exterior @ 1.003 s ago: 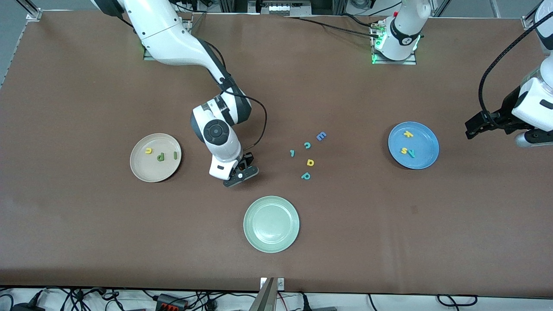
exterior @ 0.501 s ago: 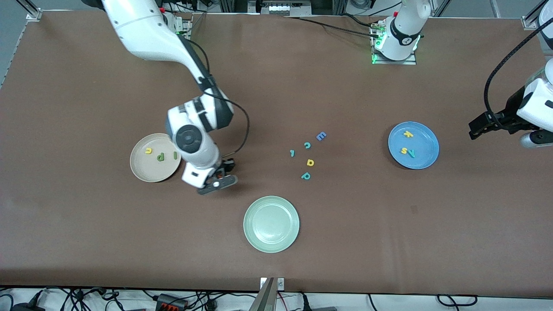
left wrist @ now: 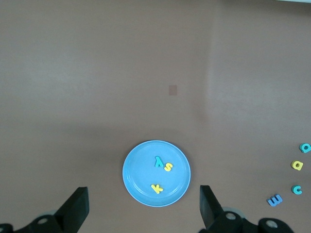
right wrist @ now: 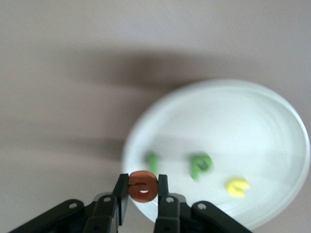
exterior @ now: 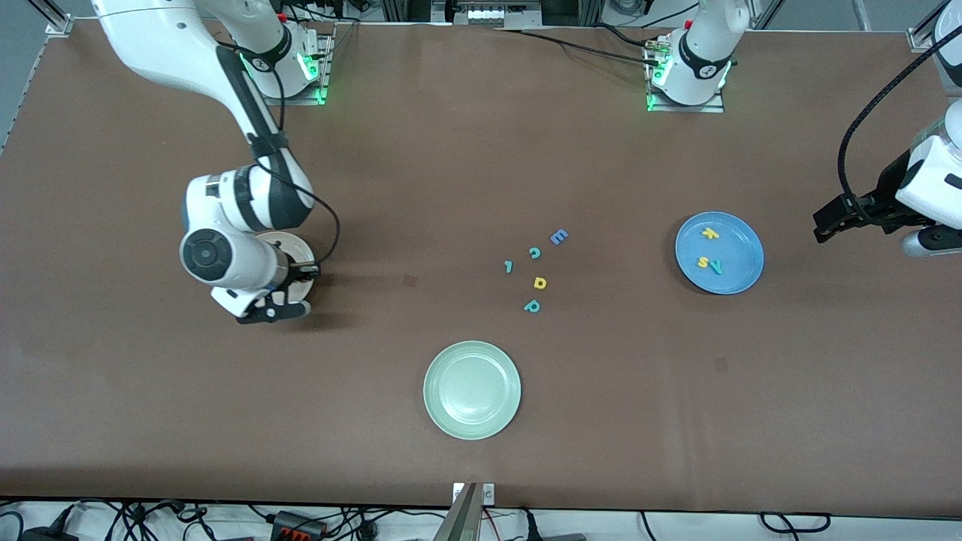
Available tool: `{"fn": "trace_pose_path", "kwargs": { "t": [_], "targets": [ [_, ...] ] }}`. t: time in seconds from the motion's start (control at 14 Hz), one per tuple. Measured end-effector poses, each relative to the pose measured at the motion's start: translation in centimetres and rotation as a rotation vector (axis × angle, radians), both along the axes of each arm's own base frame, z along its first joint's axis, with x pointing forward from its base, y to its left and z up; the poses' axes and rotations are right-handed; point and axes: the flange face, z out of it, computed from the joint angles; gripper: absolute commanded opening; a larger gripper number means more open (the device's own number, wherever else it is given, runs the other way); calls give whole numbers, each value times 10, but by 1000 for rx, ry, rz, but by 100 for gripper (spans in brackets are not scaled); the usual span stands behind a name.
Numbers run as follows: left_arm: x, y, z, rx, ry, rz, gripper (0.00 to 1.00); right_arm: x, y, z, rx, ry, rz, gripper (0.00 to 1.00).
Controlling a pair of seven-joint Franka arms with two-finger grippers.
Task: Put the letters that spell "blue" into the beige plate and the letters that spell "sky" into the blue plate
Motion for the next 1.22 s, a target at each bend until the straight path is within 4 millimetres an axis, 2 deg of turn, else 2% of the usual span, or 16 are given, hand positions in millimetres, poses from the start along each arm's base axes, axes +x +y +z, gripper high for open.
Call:
{"fn": "trace_pose_path", "kwargs": {
  "t": [0.14, 0.21, 0.5, 0.57, 0.64, 0.79, 0.93, 1.0, 1.07, 1.22],
  "targets": [
    [0, -9, 1, 0, -2, -15, 100, -15, -30, -4, -2, 54, -32, 0],
    [0, -11, 1, 0, -3, -19, 100, -20, -36, -5, -2, 70, -39, 0],
    [0, -11, 5, -1, -11, -19, 100, -32, -33, -28, -8, 114, -32, 1],
    [1, -10, 6, -1, -13, -17, 100, -33, -31, -35, -9, 115, -30, 33],
    [1, -9, 7, -1, -14, -15, 100, -33, -31, -42, -10, 112, -31, 99],
    [1, -9, 6, -1, -13, -15, 100, -29, -30, -46, -11, 101, -35, 100],
    [1, -9, 6, -1, -13, -15, 100, -15, -25, -25, -11, 88, -47, 100],
    [1, -9, 6, -1, -13, -15, 100, -5, -21, -2, -10, 92, -54, 100],
    [1, -9, 6, -1, -12, -16, 100, 7, -17, 30, -6, 90, -53, 100],
    [1, -9, 6, -1, -12, -16, 100, 29, -11, 110, 6, 65, -48, 100]
  ]
}}
